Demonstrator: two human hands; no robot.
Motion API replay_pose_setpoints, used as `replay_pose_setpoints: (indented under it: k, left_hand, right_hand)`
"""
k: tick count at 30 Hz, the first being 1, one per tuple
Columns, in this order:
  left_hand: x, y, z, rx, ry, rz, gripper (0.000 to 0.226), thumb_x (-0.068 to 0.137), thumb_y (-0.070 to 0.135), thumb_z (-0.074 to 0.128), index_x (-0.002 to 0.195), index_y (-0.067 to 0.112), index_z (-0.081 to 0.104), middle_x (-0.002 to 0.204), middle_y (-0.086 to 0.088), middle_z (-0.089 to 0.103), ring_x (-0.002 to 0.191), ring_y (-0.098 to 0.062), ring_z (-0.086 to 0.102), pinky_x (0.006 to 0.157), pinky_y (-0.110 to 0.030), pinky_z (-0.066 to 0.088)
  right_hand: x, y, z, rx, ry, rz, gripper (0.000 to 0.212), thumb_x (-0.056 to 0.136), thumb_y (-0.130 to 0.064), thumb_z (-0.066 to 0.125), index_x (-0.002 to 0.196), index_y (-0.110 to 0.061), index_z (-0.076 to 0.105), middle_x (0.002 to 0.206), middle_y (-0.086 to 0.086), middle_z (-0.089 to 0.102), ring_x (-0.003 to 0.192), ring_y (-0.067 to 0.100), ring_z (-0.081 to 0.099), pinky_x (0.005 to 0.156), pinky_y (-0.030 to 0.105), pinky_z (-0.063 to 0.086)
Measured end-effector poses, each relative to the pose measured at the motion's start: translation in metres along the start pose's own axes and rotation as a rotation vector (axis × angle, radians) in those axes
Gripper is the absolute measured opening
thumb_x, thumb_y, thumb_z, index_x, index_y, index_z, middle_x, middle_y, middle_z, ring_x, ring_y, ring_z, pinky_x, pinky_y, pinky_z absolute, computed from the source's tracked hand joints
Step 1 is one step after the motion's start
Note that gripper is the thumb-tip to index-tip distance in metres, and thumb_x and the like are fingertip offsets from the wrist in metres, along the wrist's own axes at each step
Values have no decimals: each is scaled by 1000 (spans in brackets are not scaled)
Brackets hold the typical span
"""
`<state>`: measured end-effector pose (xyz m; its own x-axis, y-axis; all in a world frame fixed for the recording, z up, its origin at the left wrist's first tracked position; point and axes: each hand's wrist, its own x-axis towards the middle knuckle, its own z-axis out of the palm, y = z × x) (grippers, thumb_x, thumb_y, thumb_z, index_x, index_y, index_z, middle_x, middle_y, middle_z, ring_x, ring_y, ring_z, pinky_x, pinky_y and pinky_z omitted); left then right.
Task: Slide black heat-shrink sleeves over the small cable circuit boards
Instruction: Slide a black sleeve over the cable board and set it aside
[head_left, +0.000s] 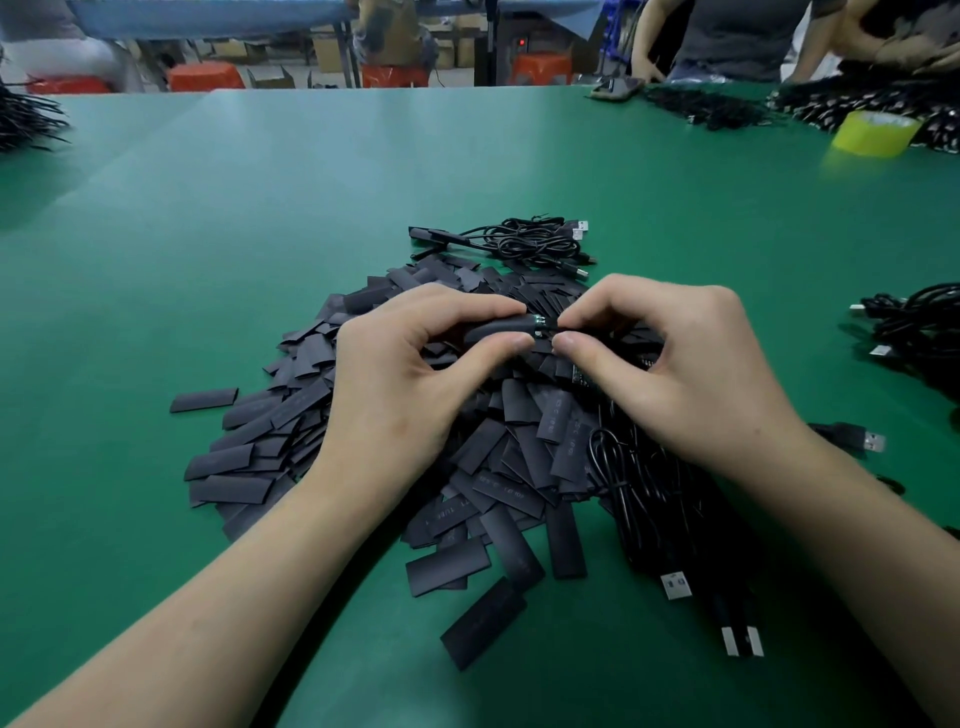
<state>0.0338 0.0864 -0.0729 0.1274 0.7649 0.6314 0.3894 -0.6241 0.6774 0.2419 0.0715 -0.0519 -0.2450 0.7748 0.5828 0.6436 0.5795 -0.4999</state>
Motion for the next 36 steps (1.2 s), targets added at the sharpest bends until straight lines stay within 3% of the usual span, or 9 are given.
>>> replay_pose_setpoints:
  k: [10,15,19,23,36]
  left_hand:
    - [-2,6,2,68,2,54,20,86,24,81,106,19,80,98,10,75,94,-5,69,85,-17,50]
    - [-1,5,0,53,140,-21,33,82,28,85,113,21,77,93,10,74,86,-10,70,84,-15,50]
    - [-1,5,1,15,203,-99,20,83,24,85,103,23,79,91,18,75,83,0,72,79,-12,51]
    - [-2,7,3,27,192,-123,20,84,24,84,103,20,81,92,20,75,85,5,71,81,-11,51]
    - [-3,9,7,23,73,-83,36,86,25,82,120,18,75,96,12,75,85,-8,71,82,-16,53]
  right_hand:
    - [-2,-1,5,-95,23,-62,5,90,-27,70,90,-23,72,81,-13,70,75,10,66,70,40,54]
    - [-1,-1,6,-76,102,-10,3,89,-24,73,87,-23,72,76,-14,68,69,7,63,67,37,53]
    - [-2,-1,6,-78,132,24,4,88,-25,73,86,-23,72,73,-13,68,66,10,62,65,37,52]
    - [-3,-4,10,-94,127,9,5,88,-27,71,85,-23,71,72,-13,67,63,14,63,63,38,52]
    - [-2,0,8,-147,156,42,8,90,-28,71,84,-22,69,71,-13,66,63,10,60,64,37,51]
